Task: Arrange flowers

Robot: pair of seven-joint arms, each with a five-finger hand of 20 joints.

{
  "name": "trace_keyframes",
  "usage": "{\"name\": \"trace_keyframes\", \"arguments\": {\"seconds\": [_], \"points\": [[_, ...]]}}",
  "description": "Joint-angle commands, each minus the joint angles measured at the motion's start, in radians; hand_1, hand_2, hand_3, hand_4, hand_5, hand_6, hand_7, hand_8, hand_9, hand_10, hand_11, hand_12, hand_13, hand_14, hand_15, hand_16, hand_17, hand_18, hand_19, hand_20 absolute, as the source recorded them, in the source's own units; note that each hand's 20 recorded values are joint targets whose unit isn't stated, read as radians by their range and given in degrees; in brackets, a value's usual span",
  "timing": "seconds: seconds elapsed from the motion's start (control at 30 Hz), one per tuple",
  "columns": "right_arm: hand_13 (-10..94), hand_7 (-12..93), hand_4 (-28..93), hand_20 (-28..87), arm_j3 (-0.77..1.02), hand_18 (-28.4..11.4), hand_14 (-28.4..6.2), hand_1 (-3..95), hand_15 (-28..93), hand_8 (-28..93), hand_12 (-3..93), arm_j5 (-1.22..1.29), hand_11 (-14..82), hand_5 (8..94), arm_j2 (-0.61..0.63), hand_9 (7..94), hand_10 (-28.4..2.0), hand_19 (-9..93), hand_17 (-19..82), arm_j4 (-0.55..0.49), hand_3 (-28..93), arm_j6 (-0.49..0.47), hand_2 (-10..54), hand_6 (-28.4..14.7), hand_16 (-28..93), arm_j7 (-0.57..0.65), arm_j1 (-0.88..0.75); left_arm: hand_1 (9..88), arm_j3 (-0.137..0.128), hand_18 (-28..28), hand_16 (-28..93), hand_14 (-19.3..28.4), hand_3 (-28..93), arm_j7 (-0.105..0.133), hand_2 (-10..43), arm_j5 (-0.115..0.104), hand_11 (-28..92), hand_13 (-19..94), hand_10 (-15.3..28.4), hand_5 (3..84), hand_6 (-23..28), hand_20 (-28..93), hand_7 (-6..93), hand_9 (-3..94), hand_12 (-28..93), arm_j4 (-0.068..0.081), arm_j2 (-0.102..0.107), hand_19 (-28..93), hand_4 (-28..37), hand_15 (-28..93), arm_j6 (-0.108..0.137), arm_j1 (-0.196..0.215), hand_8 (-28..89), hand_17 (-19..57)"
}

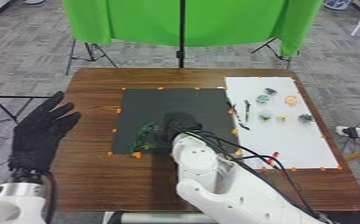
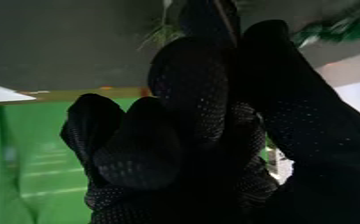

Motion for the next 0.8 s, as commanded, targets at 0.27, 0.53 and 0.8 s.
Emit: {"name": "trace_keyframes", "arguments": {"seconds": [0.27, 0.53, 0.8], "points": [[88, 34, -23, 70, -0.080, -27.6, -12.0, 42.5, 80, -15, 17.5, -0.023, 55.2, 93.7, -0.019, 93.7, -13.9, 93, 54, 0.064, 75, 0.087, -1.1, -0.3, 19, 0.058, 0.058, 25.2, 0.050, 28.4, -8, 27.6, 80, -0.038, 5.1, 0.018, 25, 26, 19.3, 39.4, 9.6, 25, 12.1, 33.5, 12, 0.030, -0.003, 50, -22.7, 55, -0.038, -0.063, -9, -6.8], [89, 34, -24, 70, -0.093, -27.6, -11.7, 38.7, 79, -16, 16.1, -0.040, 55.7, 93.7, -0.022, 93.7, -13.7, 93, 55, 0.055, 73, 0.070, 1.5, 0.3, 19, 0.069, 0.051, 25.3, 0.055, 28.4, -8, 27.7, 80, -0.036, 5.0, 0.018, 25, 26, 19.3, 39.4, 9.5, 25, 12.2, 33.5, 12, 0.033, -0.001, 50, -22.3, 55, -0.039, -0.063, -9, -6.9], [88, 29, -24, 70, -0.092, -28.3, -11.7, 33.8, 78, -15, 16.3, -0.157, 53.4, 93.7, 0.016, 93.7, -12.4, 93, 55, 0.032, 72, 0.064, -0.7, -0.8, 20, 0.037, 0.068, 25.4, 0.034, 28.4, -8, 27.7, 80, -0.010, 5.1, 0.007, 25, 26, 19.4, 39.5, 9.6, 25, 12.1, 33.6, 12, 0.013, -0.001, 50, -22.1, 55, -0.018, 0.000, -9, -6.8]]}}
